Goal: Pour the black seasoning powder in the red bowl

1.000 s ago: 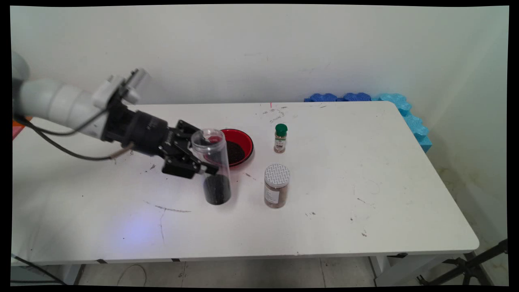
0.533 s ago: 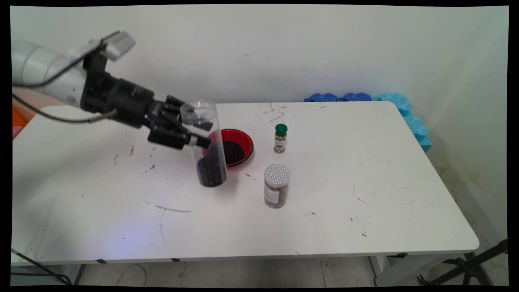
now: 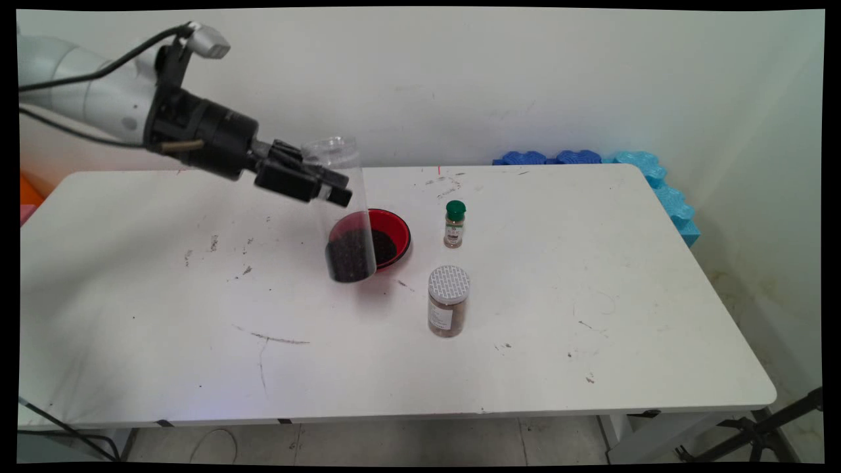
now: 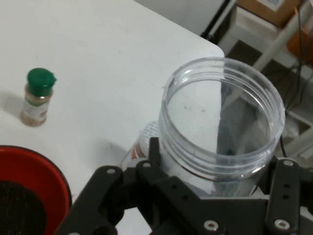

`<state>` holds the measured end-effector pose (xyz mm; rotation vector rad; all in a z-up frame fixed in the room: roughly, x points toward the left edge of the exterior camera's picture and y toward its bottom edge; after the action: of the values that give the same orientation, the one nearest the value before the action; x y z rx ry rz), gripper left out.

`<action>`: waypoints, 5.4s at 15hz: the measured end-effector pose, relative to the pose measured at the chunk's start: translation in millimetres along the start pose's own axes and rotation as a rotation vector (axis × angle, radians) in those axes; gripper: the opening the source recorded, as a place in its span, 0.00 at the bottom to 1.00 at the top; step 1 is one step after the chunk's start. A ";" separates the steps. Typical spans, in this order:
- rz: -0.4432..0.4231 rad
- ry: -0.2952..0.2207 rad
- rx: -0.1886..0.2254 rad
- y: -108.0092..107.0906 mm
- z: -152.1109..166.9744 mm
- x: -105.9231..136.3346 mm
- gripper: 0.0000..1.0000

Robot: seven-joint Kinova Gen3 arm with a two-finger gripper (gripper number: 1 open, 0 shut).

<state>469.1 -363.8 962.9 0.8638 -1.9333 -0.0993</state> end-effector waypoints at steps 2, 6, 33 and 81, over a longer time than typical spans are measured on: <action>-0.060 0.006 0.012 -8.8 3.1 6.4 0.00; -0.219 0.026 0.014 -25.2 11.5 16.1 0.00; -1.096 0.041 0.047 -73.0 49.4 -28.9 0.00; -1.944 0.157 -0.234 -77.0 68.6 -43.4 0.00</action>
<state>465.9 -414.2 863.1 2.1135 -0.2953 -1.2587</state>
